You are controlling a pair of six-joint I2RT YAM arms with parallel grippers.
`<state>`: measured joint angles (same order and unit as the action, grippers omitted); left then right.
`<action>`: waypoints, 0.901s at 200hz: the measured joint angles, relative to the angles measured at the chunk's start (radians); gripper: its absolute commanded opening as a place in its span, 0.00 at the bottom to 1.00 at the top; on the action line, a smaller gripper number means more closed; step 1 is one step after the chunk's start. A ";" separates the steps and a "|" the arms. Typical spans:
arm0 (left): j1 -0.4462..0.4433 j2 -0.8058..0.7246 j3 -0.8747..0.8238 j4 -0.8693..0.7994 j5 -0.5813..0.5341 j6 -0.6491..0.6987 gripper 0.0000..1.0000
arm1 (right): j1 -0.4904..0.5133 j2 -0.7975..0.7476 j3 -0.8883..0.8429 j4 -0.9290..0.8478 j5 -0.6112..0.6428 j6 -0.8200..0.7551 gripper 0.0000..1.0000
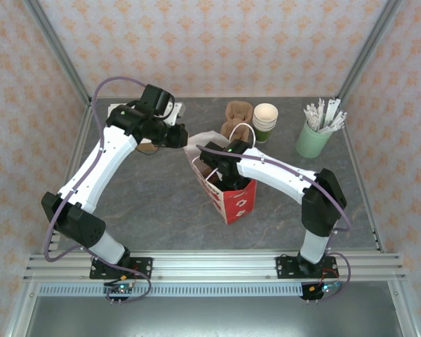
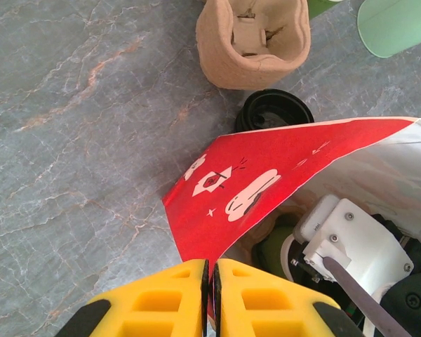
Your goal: Pack the takeout coffee
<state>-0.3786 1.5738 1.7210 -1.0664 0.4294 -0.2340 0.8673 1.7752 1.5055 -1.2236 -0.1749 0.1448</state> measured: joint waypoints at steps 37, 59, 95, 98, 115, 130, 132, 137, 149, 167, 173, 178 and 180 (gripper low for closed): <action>-0.001 0.000 0.000 0.000 0.000 0.000 0.13 | 0.000 -0.005 0.000 0.000 0.000 0.001 0.75; -0.001 0.000 0.000 0.000 0.000 0.000 0.13 | 0.000 -0.014 0.000 0.000 0.003 0.001 0.74; -0.001 0.000 0.000 0.000 0.000 0.001 0.21 | 0.000 -0.024 0.000 0.000 0.004 0.004 0.75; -0.001 0.000 0.000 0.000 0.000 -0.002 0.22 | 0.000 -0.024 0.000 0.000 0.004 0.003 0.75; -0.001 0.000 0.000 0.000 -0.001 0.000 0.29 | 0.000 -0.024 0.000 0.000 0.007 0.005 0.80; -0.001 0.000 0.000 0.000 -0.004 -0.002 0.33 | 0.000 -0.024 0.000 0.000 0.011 0.010 0.85; -0.001 0.000 0.000 0.000 -0.003 -0.003 0.33 | 0.000 -0.024 0.000 0.000 0.011 0.006 0.86; -0.001 0.000 0.001 0.000 -0.004 -0.002 0.34 | 0.000 -0.024 0.000 0.001 0.012 0.011 0.87; -0.001 0.000 0.001 0.000 -0.004 -0.002 0.36 | -0.002 -0.025 0.000 0.001 0.015 0.013 0.91; -0.001 0.000 0.005 0.000 -0.004 -0.003 0.38 | -0.007 -0.028 0.000 0.003 0.018 0.016 0.95; -0.001 0.000 0.006 0.000 -0.003 -0.003 0.39 | -0.009 -0.030 0.000 0.005 0.019 0.016 0.96; -0.001 0.000 0.006 0.000 -0.004 -0.003 0.40 | -0.011 -0.032 0.000 0.007 0.019 0.018 0.97; -0.002 0.000 0.006 0.000 -0.004 -0.003 0.40 | -0.011 -0.033 0.000 0.008 0.020 0.018 0.98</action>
<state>-0.3801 1.5738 1.7275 -1.0664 0.4255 -0.2371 0.8562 1.7424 1.5055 -1.2156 -0.1547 0.1623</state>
